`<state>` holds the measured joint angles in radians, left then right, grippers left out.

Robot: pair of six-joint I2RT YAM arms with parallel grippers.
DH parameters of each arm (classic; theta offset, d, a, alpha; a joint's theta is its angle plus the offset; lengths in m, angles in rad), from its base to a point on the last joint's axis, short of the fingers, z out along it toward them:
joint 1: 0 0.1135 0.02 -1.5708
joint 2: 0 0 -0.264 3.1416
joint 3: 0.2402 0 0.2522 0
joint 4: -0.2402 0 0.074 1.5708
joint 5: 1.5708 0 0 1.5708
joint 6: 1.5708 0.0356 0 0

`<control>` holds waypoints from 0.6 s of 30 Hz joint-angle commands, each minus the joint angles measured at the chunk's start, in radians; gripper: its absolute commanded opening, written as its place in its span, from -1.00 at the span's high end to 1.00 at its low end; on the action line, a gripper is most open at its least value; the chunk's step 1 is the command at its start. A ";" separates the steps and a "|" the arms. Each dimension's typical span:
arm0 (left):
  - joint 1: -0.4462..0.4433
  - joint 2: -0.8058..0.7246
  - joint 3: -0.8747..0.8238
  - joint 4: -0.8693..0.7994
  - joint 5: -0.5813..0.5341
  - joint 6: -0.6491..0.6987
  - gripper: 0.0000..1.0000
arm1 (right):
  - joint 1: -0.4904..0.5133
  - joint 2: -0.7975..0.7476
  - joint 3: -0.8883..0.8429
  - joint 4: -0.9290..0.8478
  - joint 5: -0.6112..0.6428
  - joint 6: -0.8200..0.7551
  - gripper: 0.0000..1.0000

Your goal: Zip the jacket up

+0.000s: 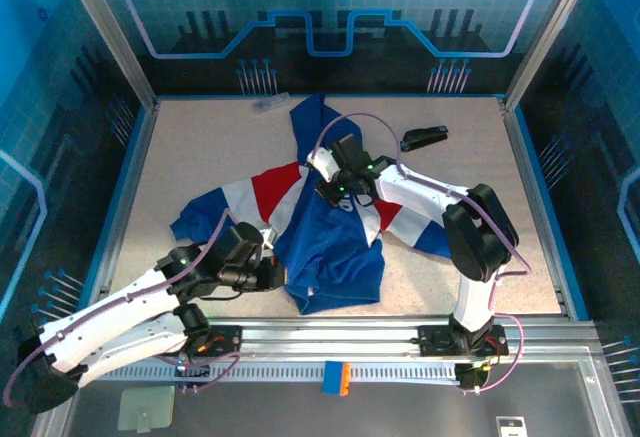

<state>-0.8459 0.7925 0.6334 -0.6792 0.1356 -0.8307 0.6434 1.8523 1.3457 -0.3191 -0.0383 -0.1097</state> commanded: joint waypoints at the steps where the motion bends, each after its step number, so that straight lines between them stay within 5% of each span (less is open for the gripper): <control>1: 0.008 0.008 0.021 -0.089 0.048 0.028 1.00 | -0.045 0.039 0.060 0.023 0.031 -0.012 1.00; 18: 0.017 -0.039 -0.032 -0.089 0.081 -0.023 1.00 | -0.096 0.104 0.134 0.007 0.038 -0.033 1.00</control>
<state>-0.8280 0.7795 0.6270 -0.6987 0.1520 -0.8391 0.5850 1.9324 1.4357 -0.3412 -0.0372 -0.1322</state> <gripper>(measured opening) 0.047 0.064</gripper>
